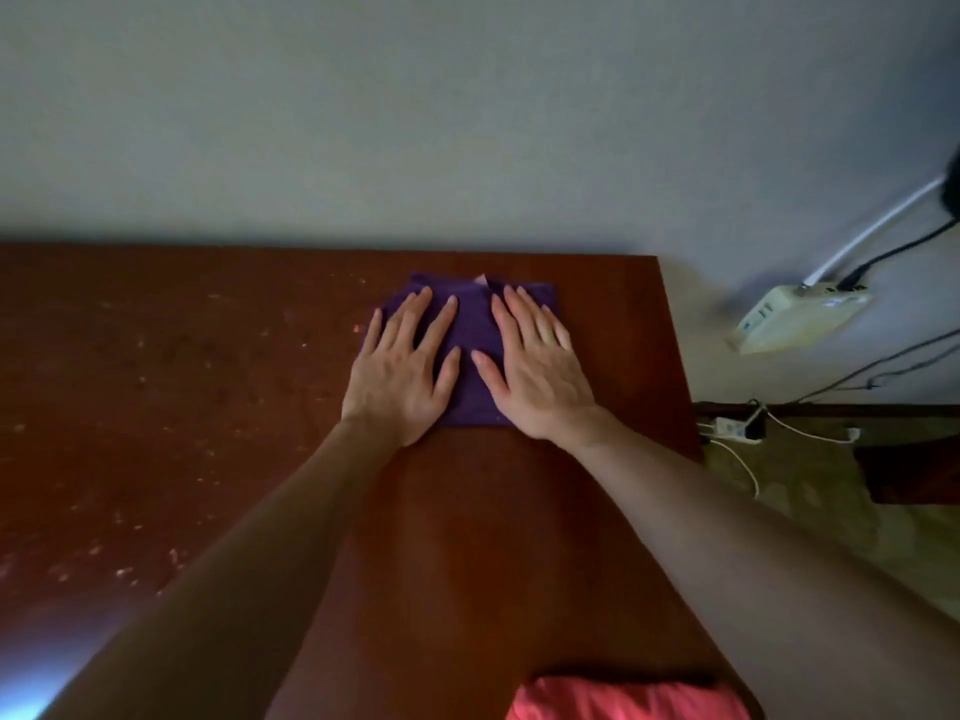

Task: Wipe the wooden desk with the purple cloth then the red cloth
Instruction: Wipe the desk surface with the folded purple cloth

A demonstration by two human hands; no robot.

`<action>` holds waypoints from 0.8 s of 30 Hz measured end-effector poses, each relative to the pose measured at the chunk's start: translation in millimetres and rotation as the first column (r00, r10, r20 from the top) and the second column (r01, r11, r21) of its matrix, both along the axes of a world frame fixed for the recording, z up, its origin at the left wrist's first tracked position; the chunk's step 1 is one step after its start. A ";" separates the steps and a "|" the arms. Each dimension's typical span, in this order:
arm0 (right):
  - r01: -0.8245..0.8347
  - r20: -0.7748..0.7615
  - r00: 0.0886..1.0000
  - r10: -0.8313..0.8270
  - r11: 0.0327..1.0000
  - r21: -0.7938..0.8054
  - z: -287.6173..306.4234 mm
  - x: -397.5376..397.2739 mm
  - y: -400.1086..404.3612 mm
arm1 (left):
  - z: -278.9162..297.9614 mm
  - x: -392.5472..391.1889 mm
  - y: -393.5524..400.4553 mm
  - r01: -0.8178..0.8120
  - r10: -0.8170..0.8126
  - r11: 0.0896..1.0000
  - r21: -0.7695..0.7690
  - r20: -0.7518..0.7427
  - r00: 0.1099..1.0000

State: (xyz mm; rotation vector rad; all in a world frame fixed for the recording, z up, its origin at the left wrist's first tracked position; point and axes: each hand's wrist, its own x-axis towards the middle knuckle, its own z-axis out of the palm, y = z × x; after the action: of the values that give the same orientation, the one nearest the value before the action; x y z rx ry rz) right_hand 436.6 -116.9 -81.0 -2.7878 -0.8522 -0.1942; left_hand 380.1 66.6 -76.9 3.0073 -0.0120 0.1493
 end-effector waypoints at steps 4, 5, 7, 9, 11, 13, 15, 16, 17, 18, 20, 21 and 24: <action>-0.025 0.027 0.999 0.025 1.000 0.015 -2.3 55.1 39.0 | 3.6 48.6 32.4 -0.058 0.058 0.998 0.037 -0.012 0.998; -0.024 0.024 0.999 0.024 1.000 0.011 -4.1 61.3 45.2 | 3.5 55.5 38.5 -0.056 0.057 0.998 0.039 -0.019 0.998; -0.015 0.022 1.000 0.015 1.000 0.002 -7.8 67.8 51.6 | 1.0 64.1 47.0 -0.045 0.045 0.998 0.040 -0.021 0.999; -0.009 0.021 1.000 0.009 1.000 -0.005 -8.1 69.2 54.1 | -0.5 65.7 50.5 -0.031 0.031 0.999 0.032 -0.008 0.999; 0.011 -0.007 1.000 -0.011 1.000 -0.028 -5.1 64.4 54.5 | -0.5 62.9 50.0 -0.017 0.017 1.000 0.005 -0.011 1.000; 0.041 -0.032 0.999 -0.042 0.998 -0.049 -3.5 49.7 54.7 | -1.2 53.8 48.7 0.001 -0.002 1.000 -0.021 -0.032 0.999; 0.067 -0.041 0.997 -0.069 0.996 -0.052 -3.7 24.3 54.6 | -2.4 33.0 49.3 0.021 -0.023 0.998 -0.055 -0.035 0.999; 0.076 -0.042 0.996 -0.078 0.996 -0.050 -4.4 7.9 54.2 | -3.0 17.5 50.0 0.030 -0.032 0.997 -0.073 -0.027 0.999; 0.085 -0.040 0.995 -0.087 0.995 -0.045 -5.1 -10.8 54.1 | -3.6 -0.7 51.1 0.037 -0.039 0.995 -0.092 -0.017 0.999; 0.092 -0.038 0.995 -0.094 0.995 -0.042 -5.3 -31.5 54.9 | -3.8 -21.0 52.5 0.044 -0.045 0.993 -0.108 -0.013 0.999; 0.094 -0.041 0.995 -0.096 0.994 -0.047 -4.7 -79.0 58.8 | -4.4 -68.4 55.6 0.044 -0.048 0.991 -0.126 -0.028 0.998; 0.094 -0.045 0.994 -0.097 0.994 -0.054 -4.0 -104.6 60.5 | -4.2 -94.2 56.6 0.037 -0.043 0.990 -0.136 -0.036 0.998; 0.097 -0.065 0.993 -0.101 0.994 -0.055 0.1 -189.0 61.5 | -1.2 -176.4 56.1 0.028 -0.035 0.985 -0.170 -0.039 0.999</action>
State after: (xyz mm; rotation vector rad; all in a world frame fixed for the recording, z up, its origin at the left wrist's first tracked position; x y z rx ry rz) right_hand 247.6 -55.4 -80.9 -2.8694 -0.7133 -0.0941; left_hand 203.7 122.7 -78.0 2.8383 -0.0413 0.0799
